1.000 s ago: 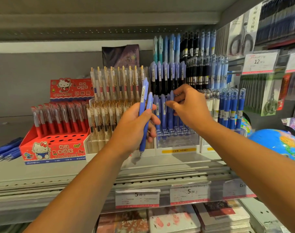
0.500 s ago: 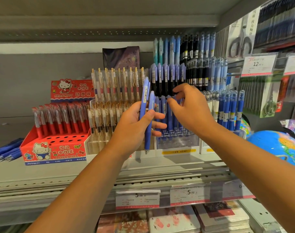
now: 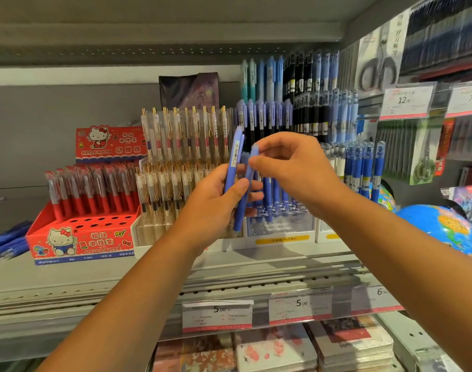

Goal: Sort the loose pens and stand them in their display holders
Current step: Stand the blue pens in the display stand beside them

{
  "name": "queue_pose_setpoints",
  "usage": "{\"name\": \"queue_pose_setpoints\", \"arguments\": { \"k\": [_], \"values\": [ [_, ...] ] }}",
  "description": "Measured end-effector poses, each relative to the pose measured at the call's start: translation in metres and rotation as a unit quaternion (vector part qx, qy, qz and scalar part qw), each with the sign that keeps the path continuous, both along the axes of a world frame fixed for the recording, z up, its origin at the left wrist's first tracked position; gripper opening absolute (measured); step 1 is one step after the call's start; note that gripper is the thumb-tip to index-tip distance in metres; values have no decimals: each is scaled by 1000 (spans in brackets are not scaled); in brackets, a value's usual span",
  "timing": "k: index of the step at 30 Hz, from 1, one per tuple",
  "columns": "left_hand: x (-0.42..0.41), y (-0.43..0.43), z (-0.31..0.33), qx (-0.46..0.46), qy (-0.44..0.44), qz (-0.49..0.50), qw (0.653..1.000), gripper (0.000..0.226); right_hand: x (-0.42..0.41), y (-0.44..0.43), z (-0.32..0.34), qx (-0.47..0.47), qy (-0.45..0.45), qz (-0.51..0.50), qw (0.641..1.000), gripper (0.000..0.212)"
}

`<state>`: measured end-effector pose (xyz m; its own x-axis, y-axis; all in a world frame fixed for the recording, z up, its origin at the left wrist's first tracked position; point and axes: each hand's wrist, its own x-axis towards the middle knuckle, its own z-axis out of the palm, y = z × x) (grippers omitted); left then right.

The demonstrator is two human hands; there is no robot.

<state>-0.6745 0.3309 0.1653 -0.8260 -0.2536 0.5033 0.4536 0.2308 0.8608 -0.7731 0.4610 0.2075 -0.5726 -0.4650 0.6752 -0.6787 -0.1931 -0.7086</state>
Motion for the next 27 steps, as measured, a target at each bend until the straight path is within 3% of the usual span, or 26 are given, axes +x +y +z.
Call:
{"name": "queue_pose_setpoints", "arguments": {
  "k": [5,9,13,20,27],
  "values": [
    [-4,-3,0,-27,27,53,998,14,-15,13,11,-39,-34,-45,998,18],
    [-3,-5,0,-47,16,76,996,11,-31,18,20,-22,46,-155,987,17],
    [-2,-2,2,0,2,43,999,35,-37,12,15,11,128,-228,965,19],
    [2,1,3,-81,-9,92,992,27,-46,-2,-2,107,174,-267,942,12],
    [2,3,4,-19,20,59,998,17,-49,-5,-11,168,153,-273,935,28]
  ]
}}
